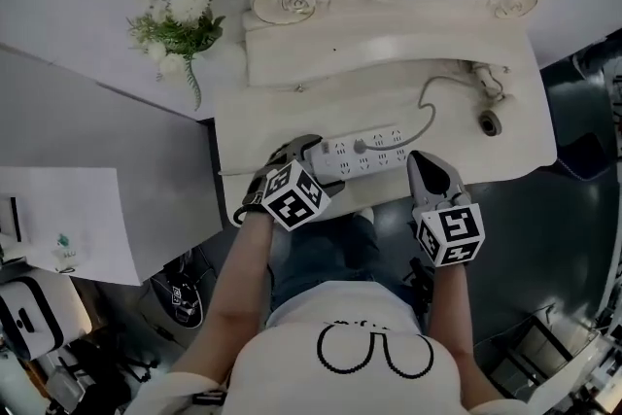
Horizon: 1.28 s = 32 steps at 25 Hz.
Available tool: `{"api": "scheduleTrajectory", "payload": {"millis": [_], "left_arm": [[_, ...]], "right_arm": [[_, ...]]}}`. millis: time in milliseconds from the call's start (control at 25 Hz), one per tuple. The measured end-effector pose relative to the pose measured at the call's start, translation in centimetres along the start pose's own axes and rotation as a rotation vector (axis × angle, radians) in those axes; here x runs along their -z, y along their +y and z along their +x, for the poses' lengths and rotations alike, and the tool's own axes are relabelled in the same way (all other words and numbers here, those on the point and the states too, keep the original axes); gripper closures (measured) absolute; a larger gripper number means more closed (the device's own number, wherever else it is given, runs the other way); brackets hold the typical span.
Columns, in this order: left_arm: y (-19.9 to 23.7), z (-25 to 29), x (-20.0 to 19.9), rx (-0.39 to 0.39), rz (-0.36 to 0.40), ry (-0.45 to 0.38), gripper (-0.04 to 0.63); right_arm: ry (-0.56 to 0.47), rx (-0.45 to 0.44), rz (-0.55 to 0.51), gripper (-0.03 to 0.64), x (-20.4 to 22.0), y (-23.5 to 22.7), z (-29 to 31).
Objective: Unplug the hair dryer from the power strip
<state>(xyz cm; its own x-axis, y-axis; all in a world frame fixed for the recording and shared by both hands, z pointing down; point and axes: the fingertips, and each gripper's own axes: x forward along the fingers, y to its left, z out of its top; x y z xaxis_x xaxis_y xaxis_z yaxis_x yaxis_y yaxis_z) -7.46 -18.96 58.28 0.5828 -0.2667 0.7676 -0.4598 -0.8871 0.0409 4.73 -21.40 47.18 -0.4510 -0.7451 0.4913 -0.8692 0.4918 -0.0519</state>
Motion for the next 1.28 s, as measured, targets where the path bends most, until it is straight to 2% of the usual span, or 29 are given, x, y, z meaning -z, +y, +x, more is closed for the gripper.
{"api": "scheduleTrajectory", "payload": {"millis": [240, 560, 600, 720, 800, 880, 1200, 1240, 1280], "left_arm": [[-0.3, 1.4, 0.6, 0.067, 0.108, 0.063, 0.161], [-0.3, 1.7, 0.6, 0.080, 0.135, 0.050, 0.170], [-0.3, 1.7, 0.6, 0.081, 0.133, 0.039, 0.170], [-0.3, 1.6, 0.5, 0.081, 0.125, 0.015, 0.170], [-0.3, 1.6, 0.5, 0.083, 0.124, 0.007, 0.170], [-0.3, 1.6, 0.5, 0.083, 0.123, -0.001, 0.170], [-0.2, 1.5, 0.5, 0.075, 0.116, -0.027, 0.170], [-0.2, 1.5, 0.5, 0.076, 0.116, -0.029, 0.170], [-0.2, 1.5, 0.5, 0.077, 0.115, -0.031, 0.170]], "right_arm": [[0.029, 0.033, 0.023, 0.616, 0.6, 0.1, 0.1], [0.054, -0.005, 0.061, 0.602, 1.2, 2.4, 2.0], [0.065, -0.028, 0.066, 0.548, 1.5, 3.0, 2.3], [0.103, -0.098, 0.071, 0.503, 2.4, 4.8, 3.4], [0.134, -0.142, 0.044, 0.458, 3.1, 5.8, 4.5], [0.150, -0.161, 0.009, 0.446, 3.6, 6.3, 5.6], [0.116, -0.106, -0.011, 0.451, 3.8, 6.2, 8.9], [0.108, -0.095, -0.001, 0.472, 3.7, 6.2, 9.1], [0.097, -0.081, 0.015, 0.568, 3.7, 6.0, 9.2]]}}
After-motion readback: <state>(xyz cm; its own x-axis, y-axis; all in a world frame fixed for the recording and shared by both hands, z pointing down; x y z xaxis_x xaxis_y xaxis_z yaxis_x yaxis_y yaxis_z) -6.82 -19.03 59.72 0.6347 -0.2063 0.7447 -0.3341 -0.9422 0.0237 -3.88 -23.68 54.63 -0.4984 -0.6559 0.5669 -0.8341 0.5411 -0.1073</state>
